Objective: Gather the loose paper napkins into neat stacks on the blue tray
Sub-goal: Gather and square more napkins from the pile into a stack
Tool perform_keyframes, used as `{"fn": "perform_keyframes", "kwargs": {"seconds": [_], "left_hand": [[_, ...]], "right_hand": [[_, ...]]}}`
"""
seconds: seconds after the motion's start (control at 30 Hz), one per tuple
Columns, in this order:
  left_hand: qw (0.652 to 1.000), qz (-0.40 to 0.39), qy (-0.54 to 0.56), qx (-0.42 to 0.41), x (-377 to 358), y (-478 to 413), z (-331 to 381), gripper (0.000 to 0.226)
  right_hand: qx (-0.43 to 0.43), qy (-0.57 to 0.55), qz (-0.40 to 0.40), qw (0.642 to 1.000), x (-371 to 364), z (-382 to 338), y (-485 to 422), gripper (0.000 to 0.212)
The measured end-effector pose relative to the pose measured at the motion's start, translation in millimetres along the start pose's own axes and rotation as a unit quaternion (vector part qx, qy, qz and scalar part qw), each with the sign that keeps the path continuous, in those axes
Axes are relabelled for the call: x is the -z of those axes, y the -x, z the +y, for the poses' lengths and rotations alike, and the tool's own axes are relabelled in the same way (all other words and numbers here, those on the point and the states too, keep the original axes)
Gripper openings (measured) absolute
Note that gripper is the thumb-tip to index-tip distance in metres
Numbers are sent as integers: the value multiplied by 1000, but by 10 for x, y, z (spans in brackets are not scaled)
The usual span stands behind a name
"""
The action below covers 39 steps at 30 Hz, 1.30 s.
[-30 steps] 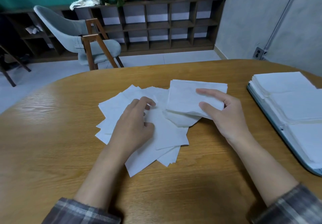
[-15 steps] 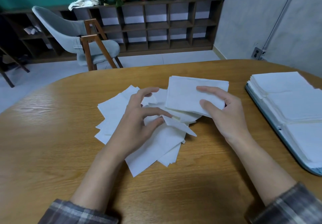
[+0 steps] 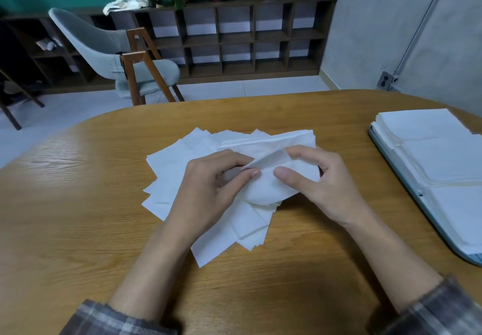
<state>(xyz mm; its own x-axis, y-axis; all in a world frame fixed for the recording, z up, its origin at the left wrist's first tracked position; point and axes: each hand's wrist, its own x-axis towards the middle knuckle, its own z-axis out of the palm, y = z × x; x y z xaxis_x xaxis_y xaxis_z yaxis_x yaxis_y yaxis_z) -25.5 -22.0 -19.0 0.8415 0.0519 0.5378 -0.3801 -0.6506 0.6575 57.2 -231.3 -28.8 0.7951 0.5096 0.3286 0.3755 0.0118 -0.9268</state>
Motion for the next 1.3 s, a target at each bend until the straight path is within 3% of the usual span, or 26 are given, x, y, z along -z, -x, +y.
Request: {"fn": "perform_keyframes", "kwargs": {"seconds": [0.1, 0.27, 0.37, 0.47, 0.67, 1.1, 1.2, 1.3], "left_hand": [[999, 11, 22, 30, -1, 7, -8, 5], [986, 38, 113, 118, 72, -28, -35, 22], [977, 106, 148, 112, 108, -50, 19, 23], [972, 126, 162, 111, 114, -45, 58, 26], [974, 109, 153, 130, 41, -56, 5, 29], [972, 122, 124, 157, -30, -13, 19, 29], [978, 130, 72, 148, -13, -14, 69, 46], [954, 52, 203, 213, 32, -41, 143, 56]], "right_hand": [[7, 17, 38, 999, -10, 9, -9, 10], [-21, -40, 109, 993, 61, 7, -40, 8], [-43, -97, 93, 990, 67, -5, -41, 13], [-66, -97, 49, 992, 39, -8, -28, 21], [-97, -142, -4, 985, -38, -48, -14, 39], [-71, -90, 10, 993, -79, -120, -24, 42], [-67, -184, 18, 980, -42, -136, -33, 58], [-84, -272, 29, 958, -5, -183, -37, 70]]}}
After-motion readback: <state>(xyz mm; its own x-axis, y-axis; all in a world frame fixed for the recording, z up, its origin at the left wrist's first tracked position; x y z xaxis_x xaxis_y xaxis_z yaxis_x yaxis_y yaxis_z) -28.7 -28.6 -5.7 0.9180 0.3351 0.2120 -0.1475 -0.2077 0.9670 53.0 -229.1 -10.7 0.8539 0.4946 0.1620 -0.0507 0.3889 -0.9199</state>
